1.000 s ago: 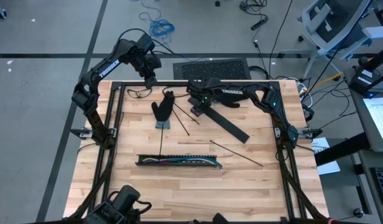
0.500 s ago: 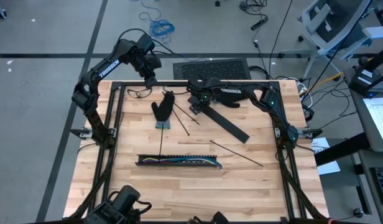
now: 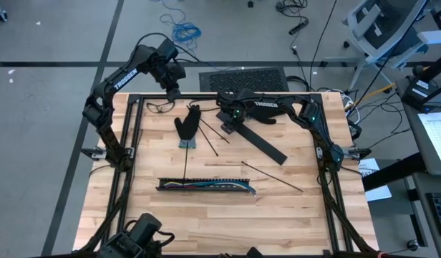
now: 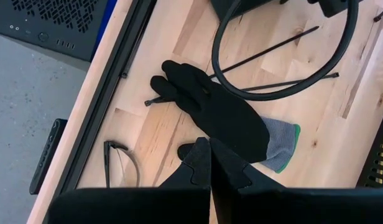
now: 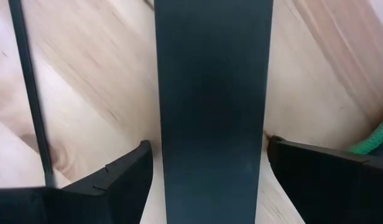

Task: Ziptie cables
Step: Insert the black cover of the black cable duct

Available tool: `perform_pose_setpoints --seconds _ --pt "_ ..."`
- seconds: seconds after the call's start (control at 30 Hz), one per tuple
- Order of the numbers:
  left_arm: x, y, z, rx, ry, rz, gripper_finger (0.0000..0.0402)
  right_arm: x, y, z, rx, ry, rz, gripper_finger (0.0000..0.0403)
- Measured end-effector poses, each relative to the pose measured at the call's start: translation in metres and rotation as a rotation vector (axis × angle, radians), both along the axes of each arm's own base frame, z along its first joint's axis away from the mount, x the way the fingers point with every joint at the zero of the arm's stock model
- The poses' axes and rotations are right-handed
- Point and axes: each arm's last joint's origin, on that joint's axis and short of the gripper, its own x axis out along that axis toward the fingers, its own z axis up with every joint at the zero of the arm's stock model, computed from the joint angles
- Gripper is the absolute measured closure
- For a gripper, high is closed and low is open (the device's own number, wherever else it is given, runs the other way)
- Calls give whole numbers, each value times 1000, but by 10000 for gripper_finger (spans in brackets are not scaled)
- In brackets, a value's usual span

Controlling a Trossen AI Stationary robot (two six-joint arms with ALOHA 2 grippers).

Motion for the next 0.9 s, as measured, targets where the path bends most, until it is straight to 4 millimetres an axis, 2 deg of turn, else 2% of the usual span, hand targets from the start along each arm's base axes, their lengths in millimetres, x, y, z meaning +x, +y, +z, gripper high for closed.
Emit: perform_pose_setpoints --seconds 0.73,0.9 --pt "0 0 0 0 0 0 401 0 2 -2 10 7 -15 97" --pt "0 0 0 0 0 0 402 0 2 -2 12 5 -21 118"
